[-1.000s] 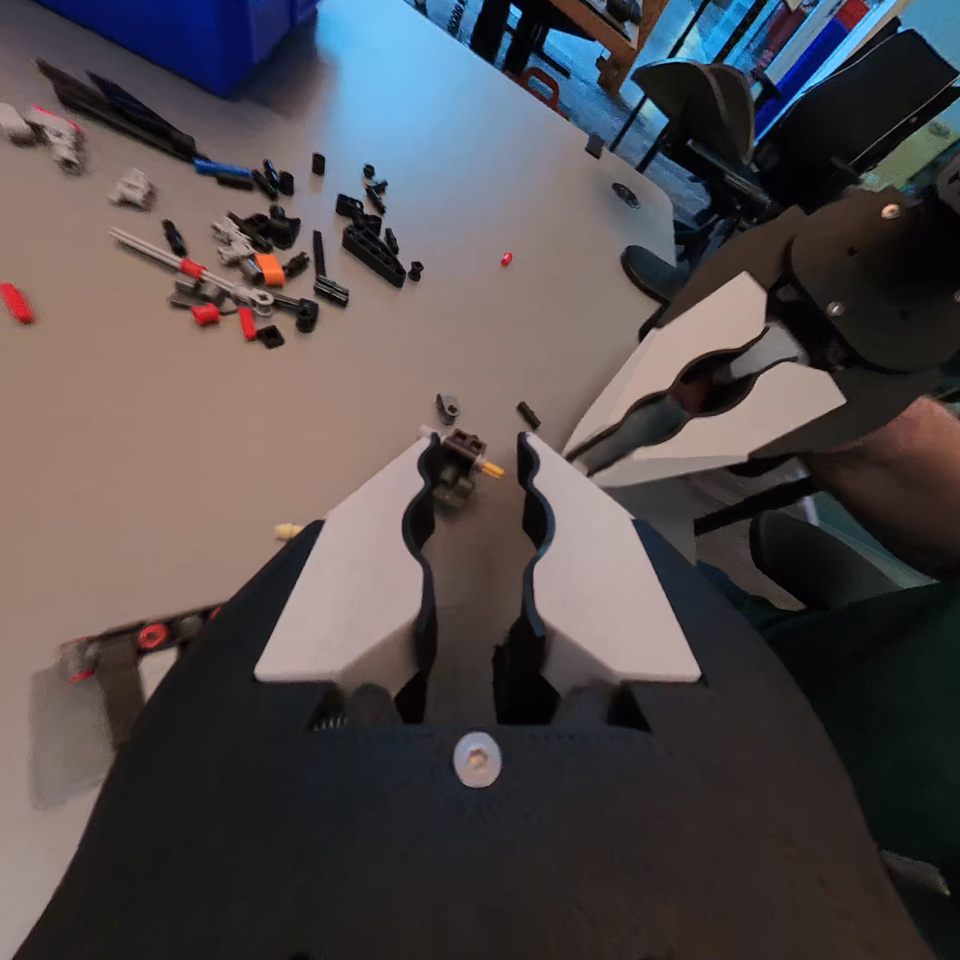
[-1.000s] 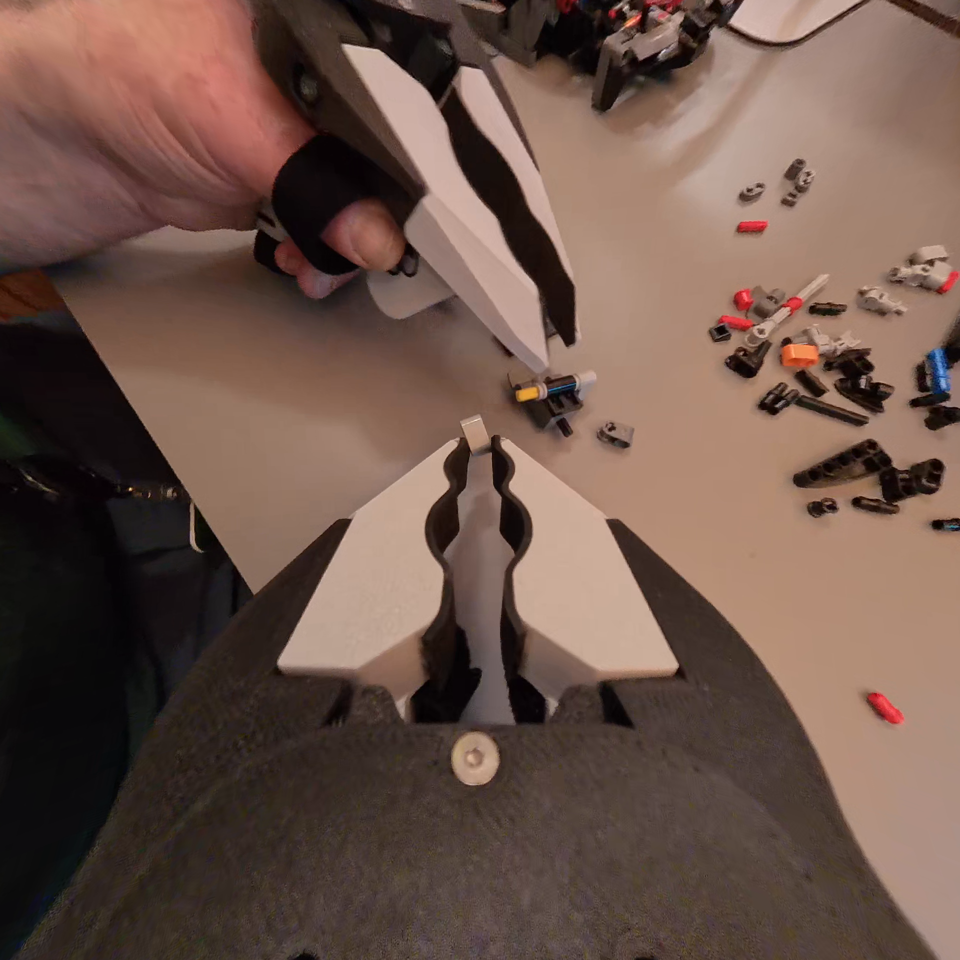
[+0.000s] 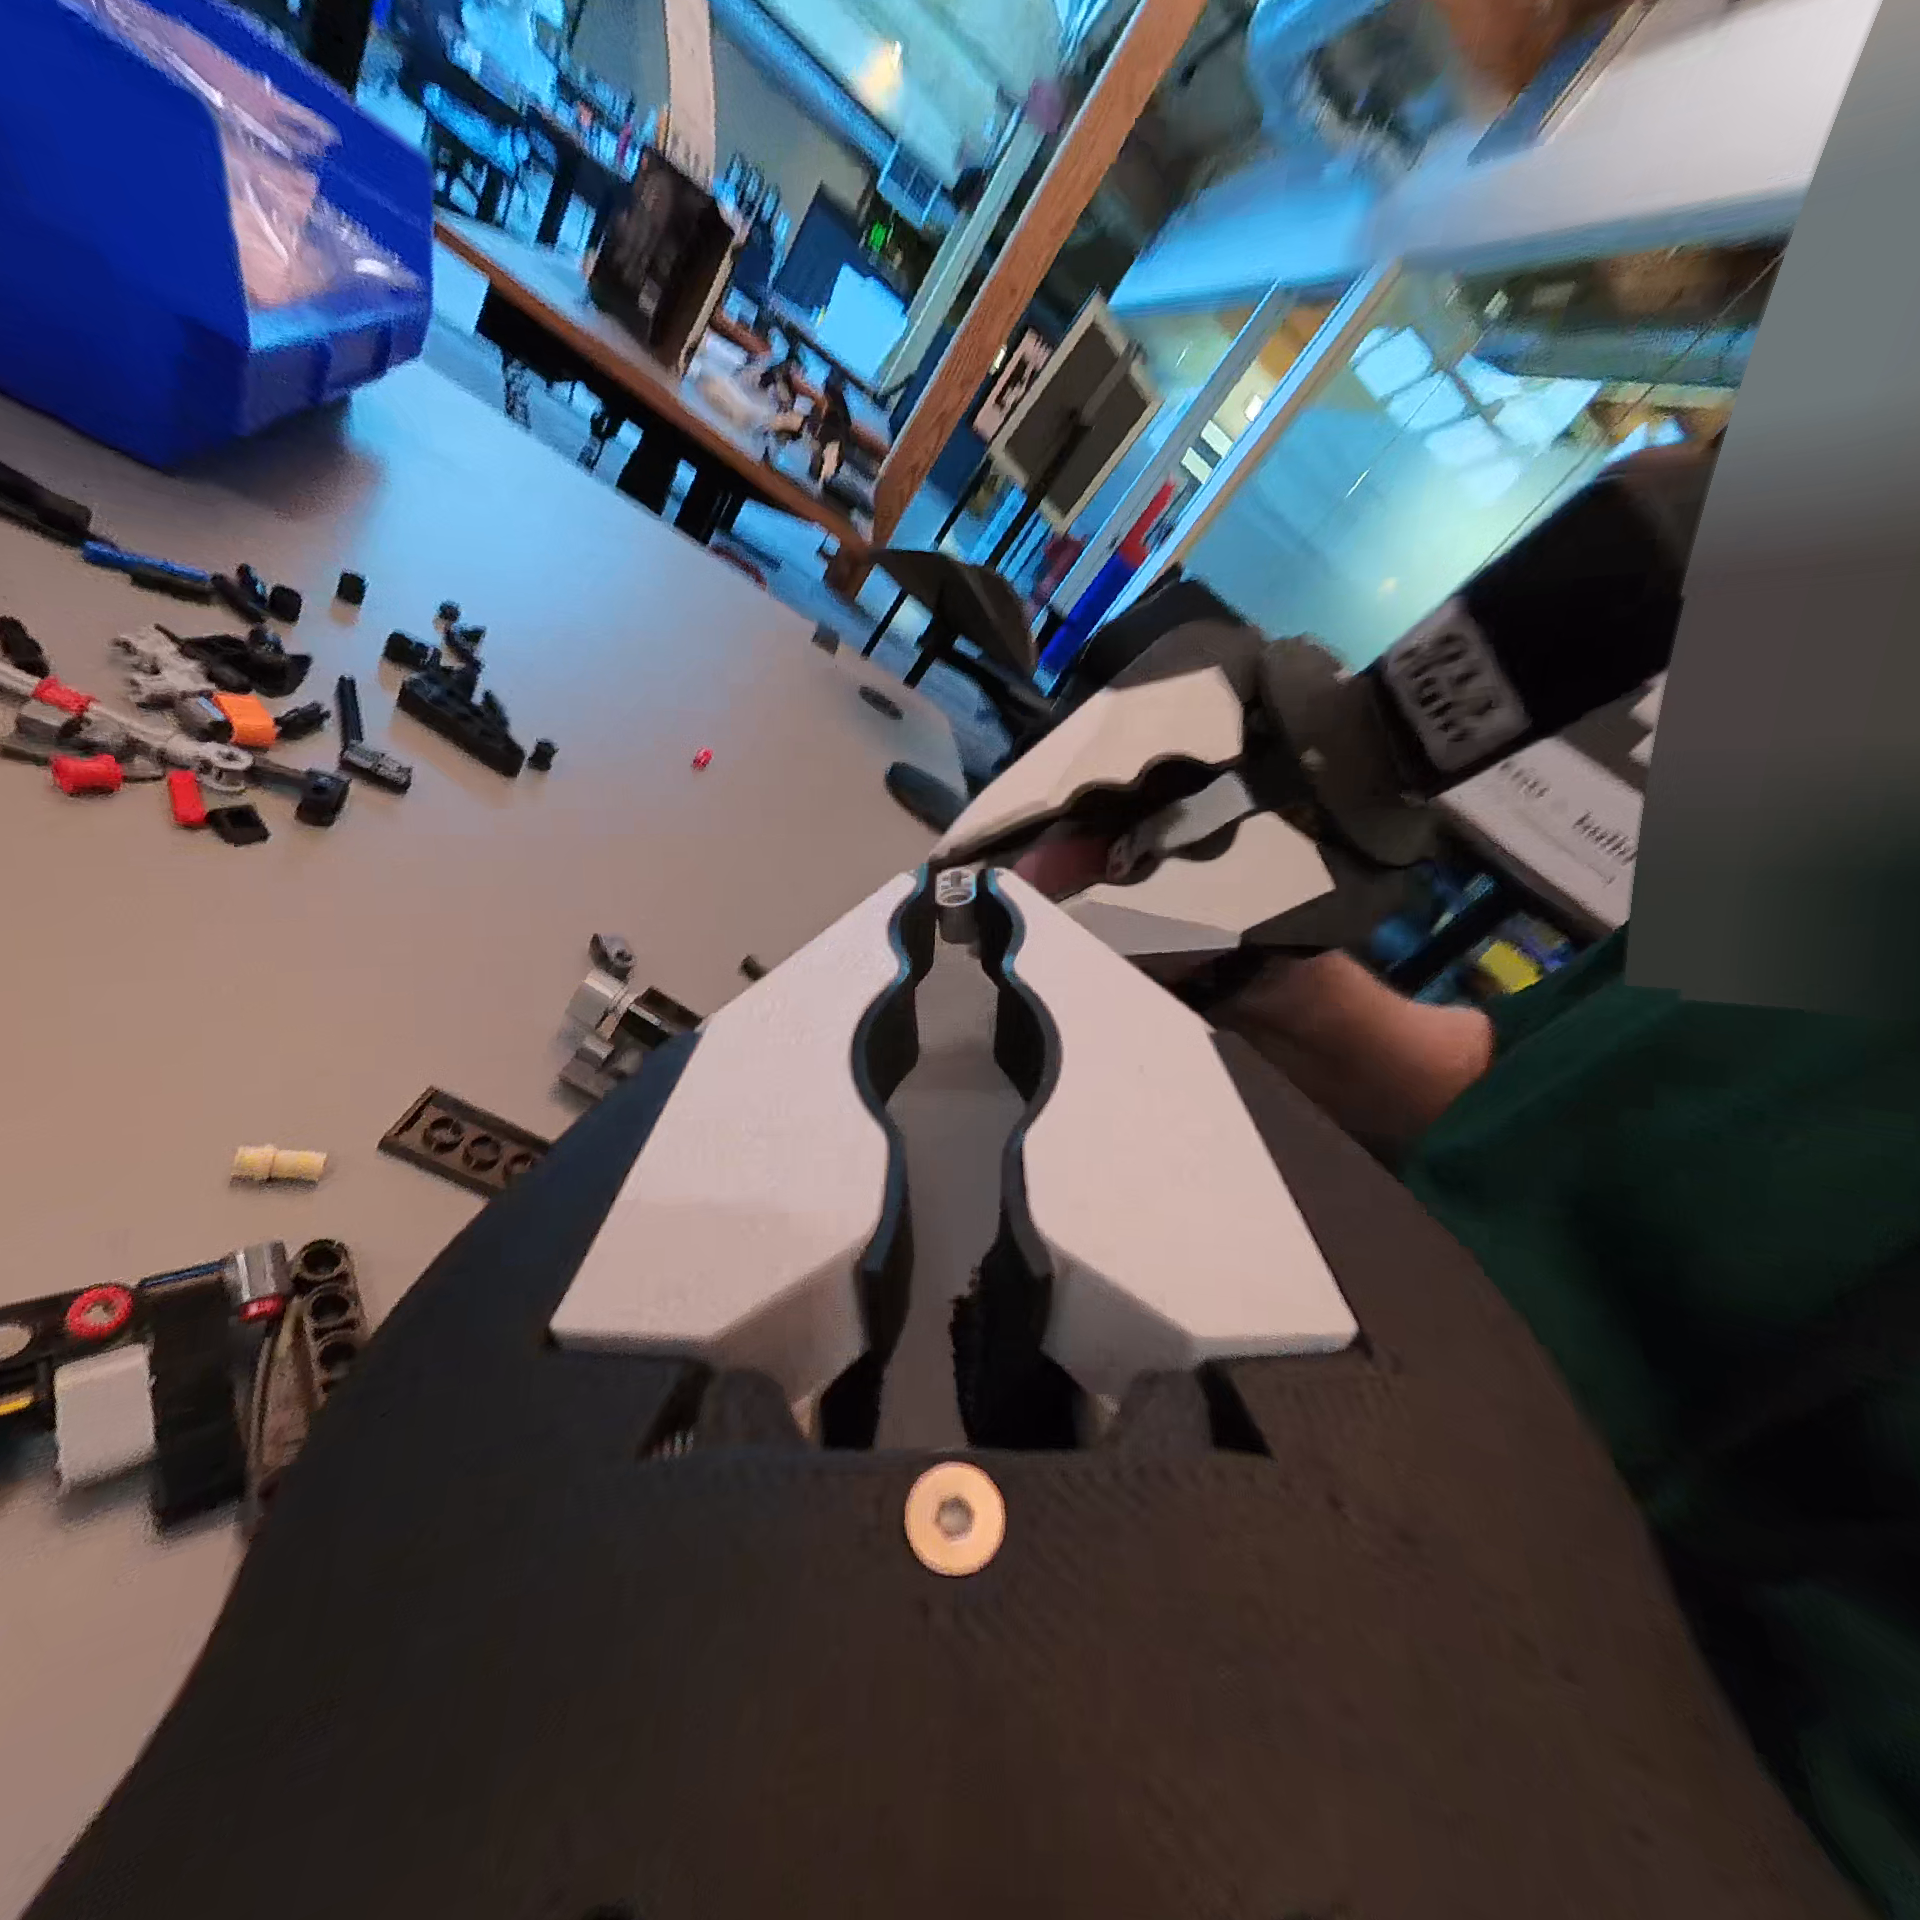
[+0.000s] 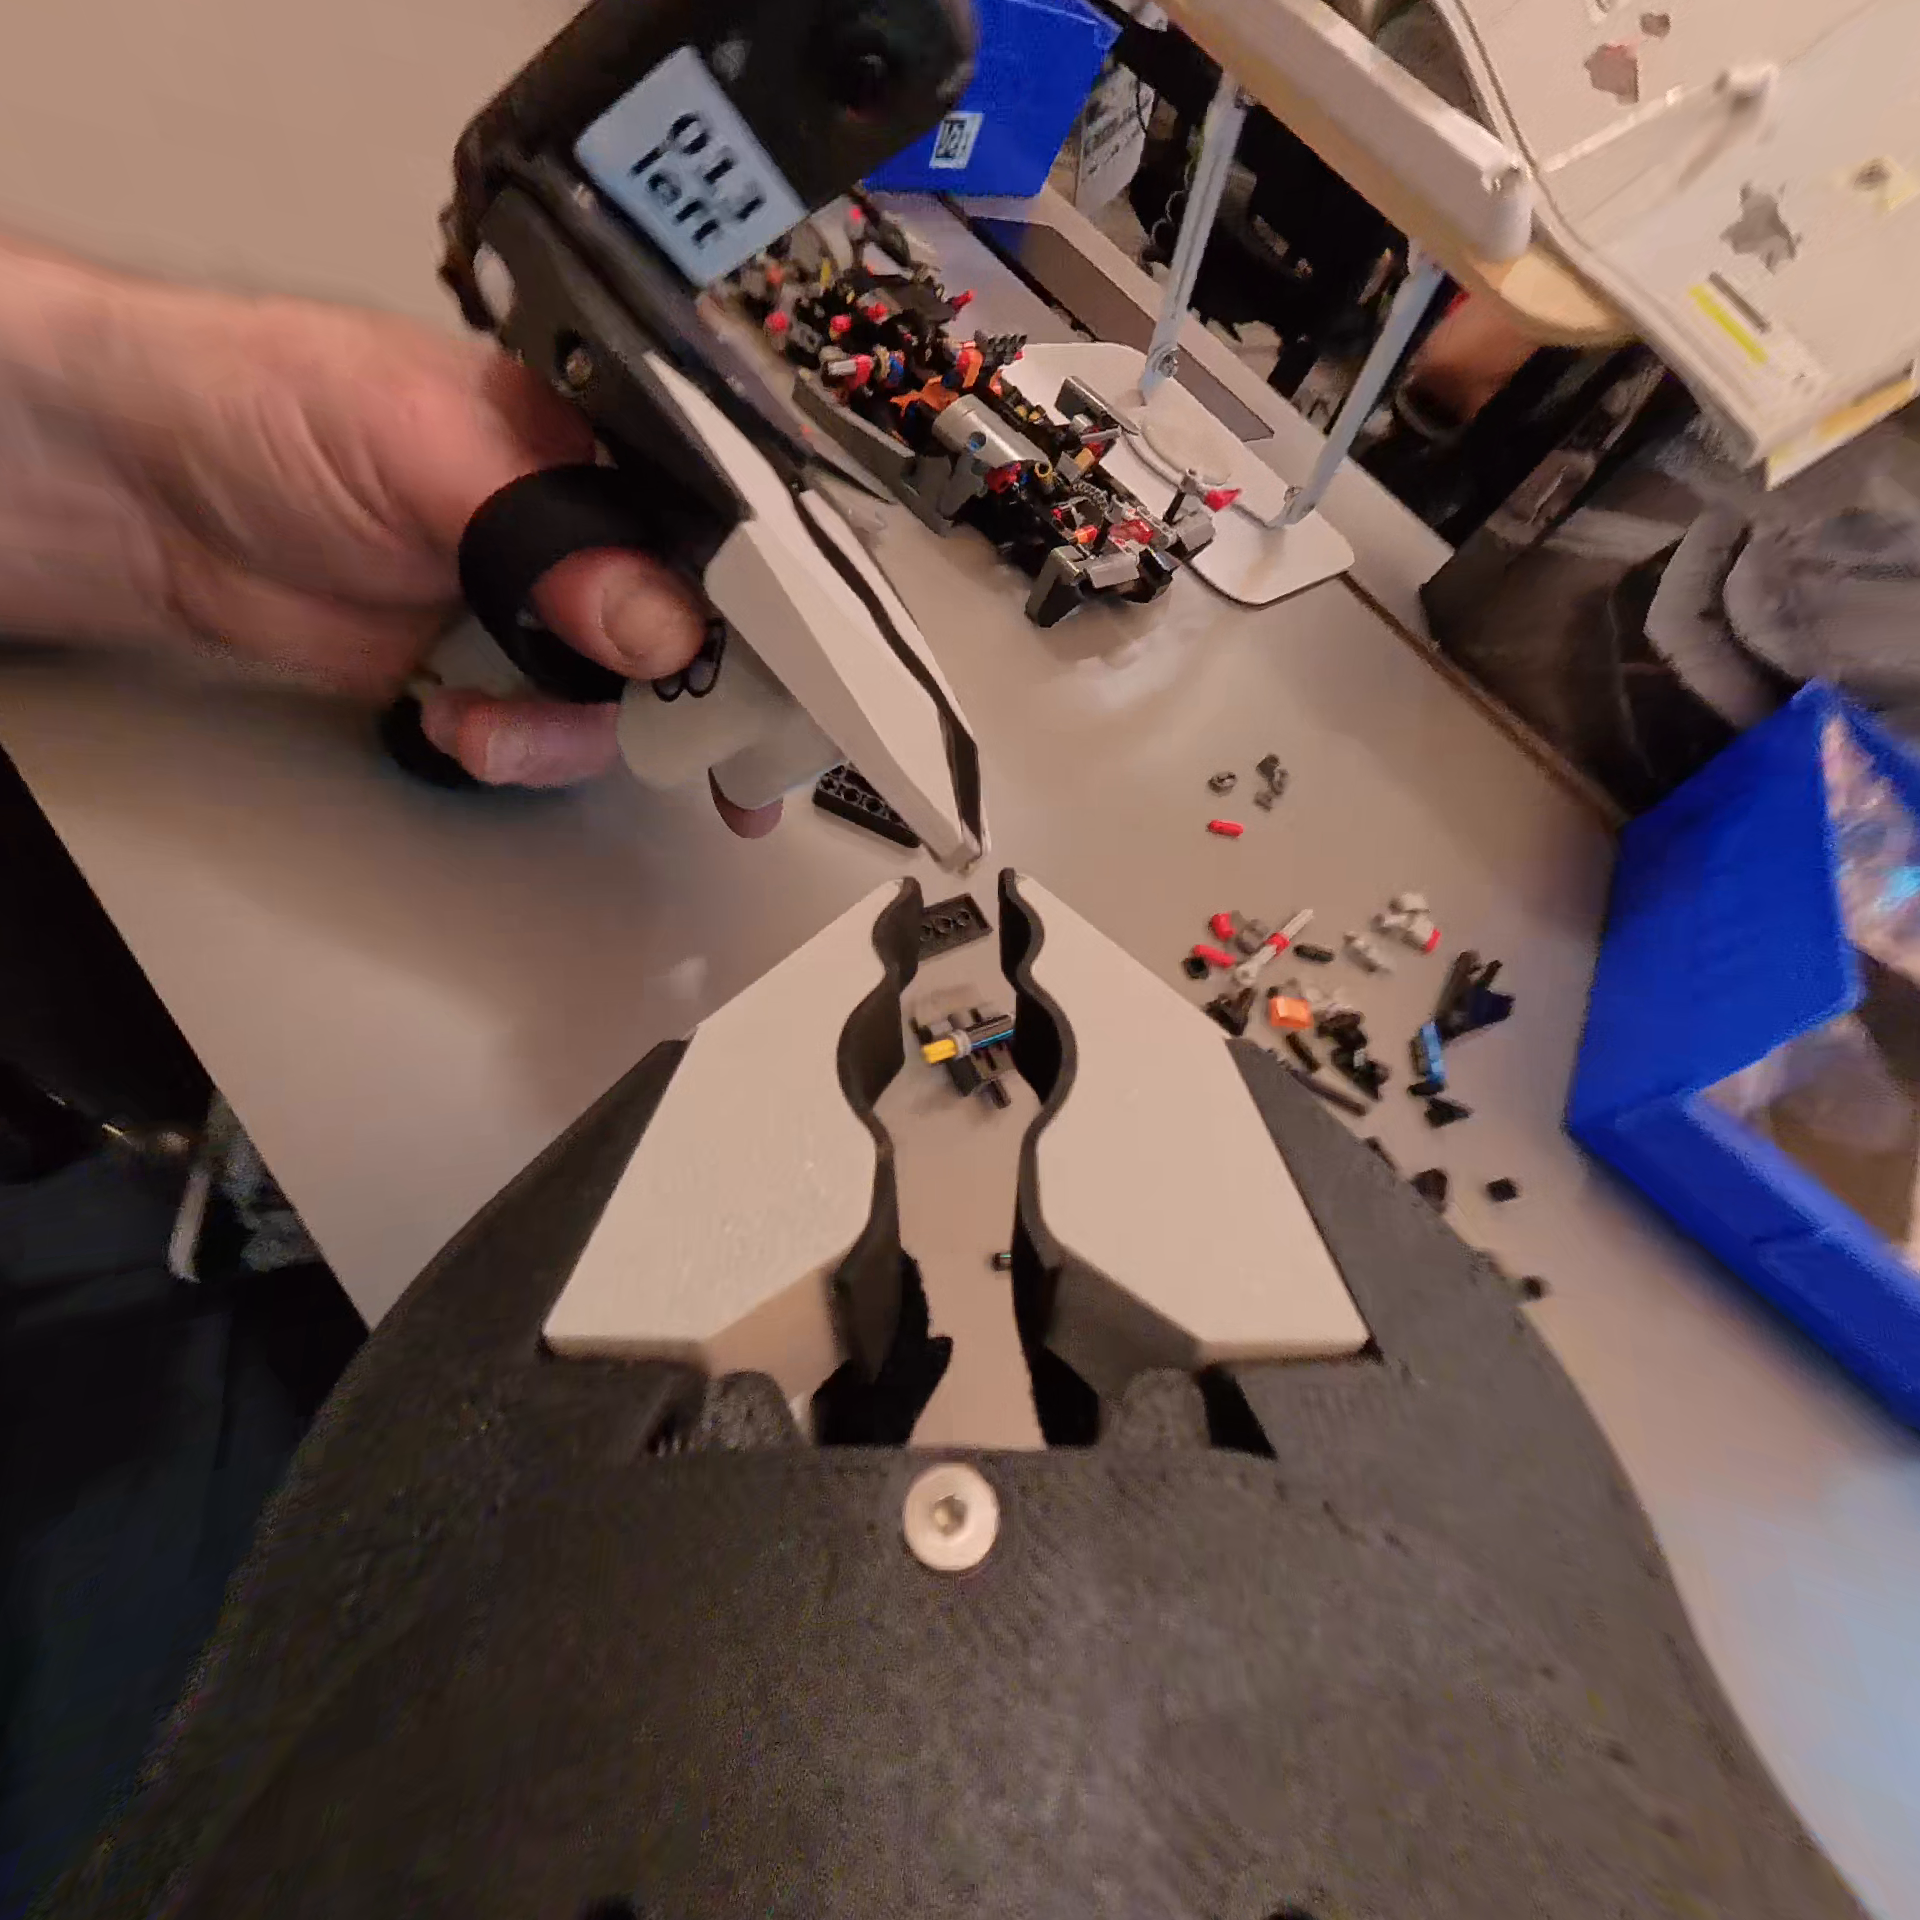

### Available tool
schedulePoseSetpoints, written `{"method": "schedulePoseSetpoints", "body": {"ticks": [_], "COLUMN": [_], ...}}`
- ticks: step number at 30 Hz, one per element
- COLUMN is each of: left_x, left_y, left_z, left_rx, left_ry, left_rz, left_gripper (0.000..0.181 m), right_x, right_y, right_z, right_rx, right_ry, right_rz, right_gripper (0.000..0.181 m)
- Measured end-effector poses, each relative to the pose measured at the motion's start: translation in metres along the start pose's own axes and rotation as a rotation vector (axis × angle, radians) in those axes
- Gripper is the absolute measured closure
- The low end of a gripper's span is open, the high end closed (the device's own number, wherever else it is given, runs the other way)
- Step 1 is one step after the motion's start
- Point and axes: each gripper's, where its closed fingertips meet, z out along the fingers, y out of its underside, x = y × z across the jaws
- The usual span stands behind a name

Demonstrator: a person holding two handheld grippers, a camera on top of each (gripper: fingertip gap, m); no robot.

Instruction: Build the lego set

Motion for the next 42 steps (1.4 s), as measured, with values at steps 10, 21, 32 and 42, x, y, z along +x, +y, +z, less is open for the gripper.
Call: {"method": "schedulePoseSetpoints", "body": {"ticks": [10,21,32,42], "left_x": [0.025,0.027,0.019,0.015], "left_y": [-0.026,-0.037,-0.032,-0.027], "left_z": [-0.003,-0.002,0.003,0.007], "left_rx": [0.265,0.359,0.315,0.260], "left_ry": [0.160,0.168,0.158,0.128], "left_rz": [-0.046,-0.031,-0.077,-0.054], "left_gripper": [0.176,0.175,0.176,0.175], "right_x": [-0.008,0.004,0.007,0.009], "right_y": [-0.039,-0.048,-0.039,-0.030], "right_z": [-0.007,-0.009,-0.006,-0.007], "right_rx": [0.363,0.588,0.624,0.567], "right_ry": [-0.345,-0.480,-0.507,-0.476], "right_rz": [0.759,1.018,1.085,1.049], "right_gripper": [0.170,0.175,0.178,0.179]}}
